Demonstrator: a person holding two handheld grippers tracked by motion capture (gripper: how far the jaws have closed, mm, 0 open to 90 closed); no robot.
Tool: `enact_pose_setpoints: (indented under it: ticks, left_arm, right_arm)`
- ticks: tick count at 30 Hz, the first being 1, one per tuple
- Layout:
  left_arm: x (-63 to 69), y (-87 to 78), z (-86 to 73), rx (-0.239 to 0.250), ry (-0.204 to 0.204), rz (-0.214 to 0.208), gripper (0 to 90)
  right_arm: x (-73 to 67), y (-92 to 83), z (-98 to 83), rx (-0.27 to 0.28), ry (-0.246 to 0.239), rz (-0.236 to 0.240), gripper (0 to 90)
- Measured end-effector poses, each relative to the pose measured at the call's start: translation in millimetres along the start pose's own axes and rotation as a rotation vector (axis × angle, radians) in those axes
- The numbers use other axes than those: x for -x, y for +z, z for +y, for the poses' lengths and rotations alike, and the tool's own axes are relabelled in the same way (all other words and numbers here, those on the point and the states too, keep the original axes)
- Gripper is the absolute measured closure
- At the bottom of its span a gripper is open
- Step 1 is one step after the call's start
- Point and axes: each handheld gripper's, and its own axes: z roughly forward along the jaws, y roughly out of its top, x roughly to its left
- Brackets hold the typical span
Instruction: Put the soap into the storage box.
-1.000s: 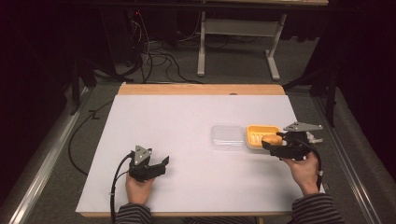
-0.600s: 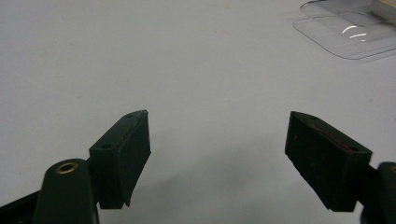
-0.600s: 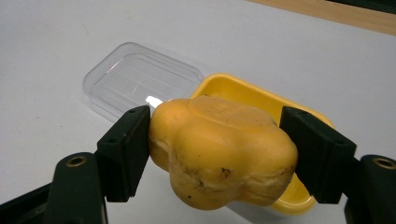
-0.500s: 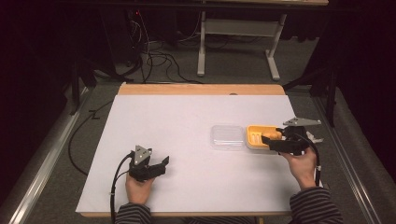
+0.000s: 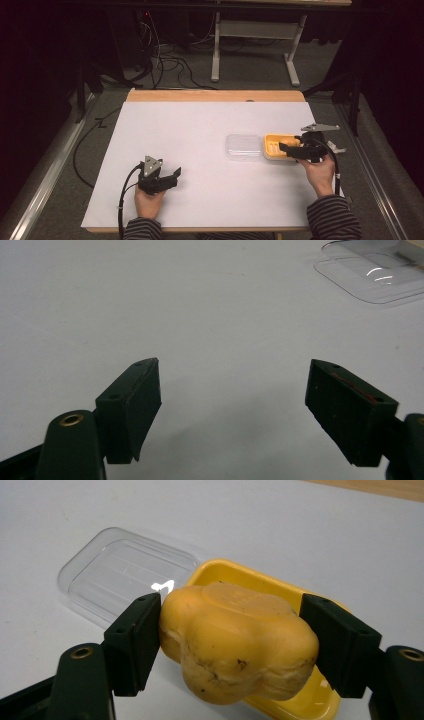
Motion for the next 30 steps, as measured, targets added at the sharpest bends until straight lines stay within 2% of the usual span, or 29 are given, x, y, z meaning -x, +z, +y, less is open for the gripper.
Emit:
enact_pose_setpoints:
  ticks: [9,12,30]
  left_arm:
    - [0.0,0.0,0.0,0.0,0.001,0.001,22.9]
    - [0.1,0.5,0.2,0.002,-0.009,0.001,22.9]
    - [0.1,0.4,0.2,0.003,-0.009,0.001,23.0]
  right_arm:
    - [4.6,16.0,0.7,-0.013,0.024,-0.011,27.6]
    - [5.7,20.1,0.8,-0.021,0.02,-0.02,27.6]
    - [5.5,37.6,1.5,-0.031,0.008,-0.052,27.6]
